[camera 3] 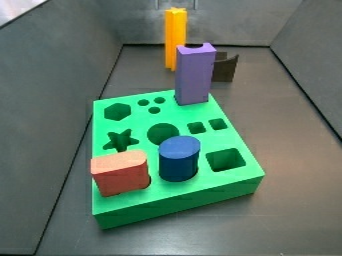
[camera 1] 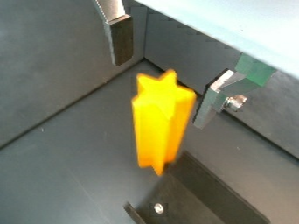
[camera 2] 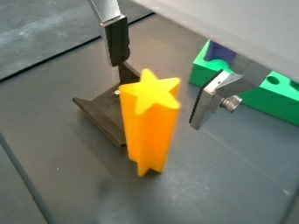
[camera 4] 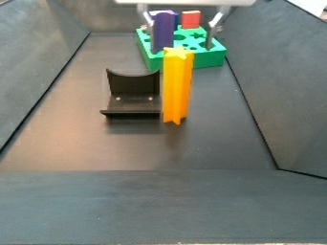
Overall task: Pick up the star object. Move up. Move to above the board. Insert the star object.
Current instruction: Pick up the star object.
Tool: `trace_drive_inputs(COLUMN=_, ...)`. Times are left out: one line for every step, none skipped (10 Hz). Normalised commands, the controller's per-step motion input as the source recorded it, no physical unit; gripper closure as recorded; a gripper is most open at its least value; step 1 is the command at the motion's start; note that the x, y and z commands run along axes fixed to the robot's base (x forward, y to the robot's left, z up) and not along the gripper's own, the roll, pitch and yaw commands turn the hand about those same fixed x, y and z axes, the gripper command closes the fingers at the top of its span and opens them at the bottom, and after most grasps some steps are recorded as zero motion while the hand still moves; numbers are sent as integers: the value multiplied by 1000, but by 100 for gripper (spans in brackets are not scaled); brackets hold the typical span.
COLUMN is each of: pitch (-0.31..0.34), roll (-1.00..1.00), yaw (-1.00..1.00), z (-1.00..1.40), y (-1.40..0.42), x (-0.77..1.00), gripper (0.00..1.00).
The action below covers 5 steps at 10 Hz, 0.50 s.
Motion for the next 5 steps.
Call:
trace_drive_inputs(pitch=-164, roll=184, yaw=60, z=-791, y=0, x=-31, gripper=0)
trace_drive_inputs(pitch=-187, roll=189, yaw=66, z=-734, y=0, x=-23, gripper=0)
trace_drive_inputs(pitch=-19, roll=0, yaw=0, z=0, y=0, x=0, gripper=0)
trace_drive_inputs(pitch=-4, roll=0, yaw=0, z=0, y=0, x=0, gripper=0)
trace_drive_inputs(pitch=0, roll=0, yaw=0, z=0, y=0, x=0, gripper=0)
